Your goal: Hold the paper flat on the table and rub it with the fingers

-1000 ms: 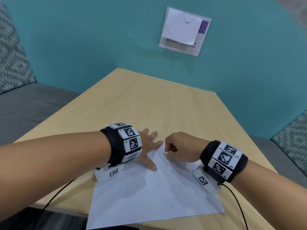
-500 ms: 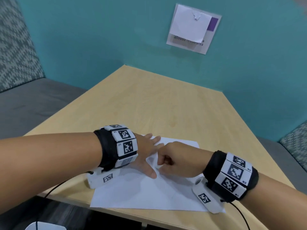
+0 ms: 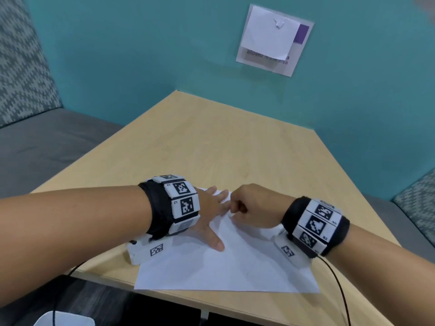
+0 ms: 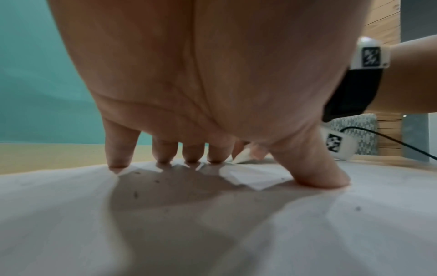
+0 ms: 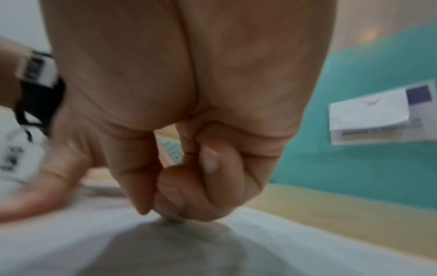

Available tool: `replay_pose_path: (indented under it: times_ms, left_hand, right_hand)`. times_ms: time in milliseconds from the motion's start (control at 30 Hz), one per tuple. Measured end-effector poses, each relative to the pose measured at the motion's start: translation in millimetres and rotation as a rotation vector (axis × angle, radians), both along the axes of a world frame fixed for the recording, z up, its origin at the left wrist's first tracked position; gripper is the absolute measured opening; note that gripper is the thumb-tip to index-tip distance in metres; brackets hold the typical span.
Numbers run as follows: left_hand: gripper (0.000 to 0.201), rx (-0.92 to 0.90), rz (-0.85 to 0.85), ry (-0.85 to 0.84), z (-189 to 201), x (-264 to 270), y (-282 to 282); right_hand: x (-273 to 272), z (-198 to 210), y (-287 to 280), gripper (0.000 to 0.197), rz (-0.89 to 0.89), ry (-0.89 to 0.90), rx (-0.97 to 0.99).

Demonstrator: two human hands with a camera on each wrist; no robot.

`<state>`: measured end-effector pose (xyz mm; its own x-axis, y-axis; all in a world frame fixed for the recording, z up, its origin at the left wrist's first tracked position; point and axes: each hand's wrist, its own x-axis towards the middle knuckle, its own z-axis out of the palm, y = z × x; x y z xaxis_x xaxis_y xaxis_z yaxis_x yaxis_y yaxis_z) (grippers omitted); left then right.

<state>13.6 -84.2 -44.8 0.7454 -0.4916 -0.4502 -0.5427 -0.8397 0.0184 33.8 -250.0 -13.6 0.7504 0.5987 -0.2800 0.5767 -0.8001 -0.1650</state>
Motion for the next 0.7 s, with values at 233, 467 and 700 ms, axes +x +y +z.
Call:
replay_pose_path:
  times_ms: [233,467,700]
  left_hand:
    - [0.104,0.012,-0.004,0.007,-1,3,0]
    - [0.103,0.001,-0.002,0.004,-3,4,2]
    - [0.109,0.013,-0.003,0.003,-6,6,2]
  right_hand:
    - [6,2,-1,0.008,-0.006,0.012,-0.006]
    - [-7,-3,-2,0.021,0.064,0.076,-0.012]
    - [-26,-5,-4,0.014,0.086,0.102,0.0]
